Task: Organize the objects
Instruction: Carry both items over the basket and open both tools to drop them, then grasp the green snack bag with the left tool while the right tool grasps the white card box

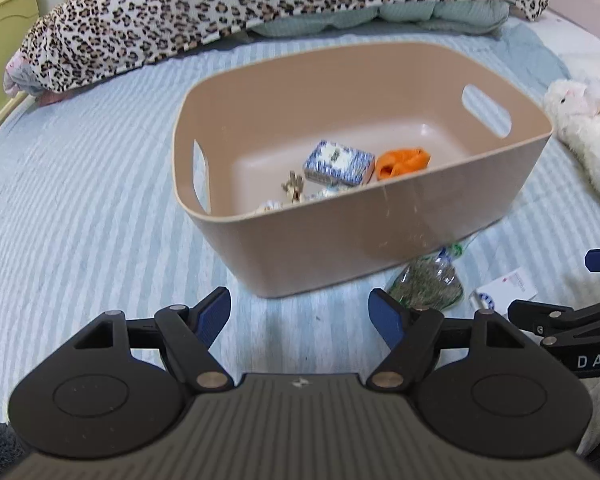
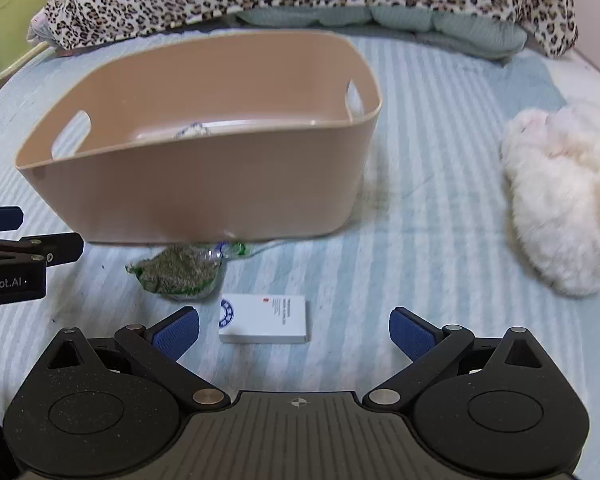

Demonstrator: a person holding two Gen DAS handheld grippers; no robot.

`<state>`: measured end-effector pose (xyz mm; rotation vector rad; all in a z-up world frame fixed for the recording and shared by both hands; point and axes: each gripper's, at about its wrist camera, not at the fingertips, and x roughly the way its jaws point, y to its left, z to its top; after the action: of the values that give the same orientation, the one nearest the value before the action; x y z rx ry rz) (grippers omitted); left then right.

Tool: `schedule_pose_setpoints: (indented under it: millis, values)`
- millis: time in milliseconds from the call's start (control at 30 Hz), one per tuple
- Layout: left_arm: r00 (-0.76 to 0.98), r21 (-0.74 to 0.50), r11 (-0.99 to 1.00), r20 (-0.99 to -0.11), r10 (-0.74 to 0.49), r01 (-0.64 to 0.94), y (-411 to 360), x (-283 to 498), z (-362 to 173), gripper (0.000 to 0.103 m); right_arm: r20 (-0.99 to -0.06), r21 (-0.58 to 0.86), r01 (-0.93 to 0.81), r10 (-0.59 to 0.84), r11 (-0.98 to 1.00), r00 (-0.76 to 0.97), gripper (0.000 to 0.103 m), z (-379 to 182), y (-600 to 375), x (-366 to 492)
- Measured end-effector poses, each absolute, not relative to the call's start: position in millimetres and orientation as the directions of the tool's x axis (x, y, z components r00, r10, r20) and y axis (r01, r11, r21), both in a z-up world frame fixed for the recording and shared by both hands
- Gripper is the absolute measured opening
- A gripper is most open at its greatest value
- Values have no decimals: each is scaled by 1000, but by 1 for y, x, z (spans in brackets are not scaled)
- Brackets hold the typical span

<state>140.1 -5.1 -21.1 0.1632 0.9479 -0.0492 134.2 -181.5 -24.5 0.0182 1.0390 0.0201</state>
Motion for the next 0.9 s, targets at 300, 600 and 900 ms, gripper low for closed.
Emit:
schedule_pose_setpoints:
  millis: [300,600,900]
  values:
    - [561,60,991,-827,-16,117,-9,151,-38,77,-881,56,-10,54,998,471,103,-50,-182,142]
    - [546,-32,988,-831,-109,150,-28,165,-45,77,-893,61,24,44,998,449,100,-69,-193,149]
    - [478,-119,987,-864,-156,108,-39,182,-70,77,-890,71,28,51,997,454,100,-67,-194,146]
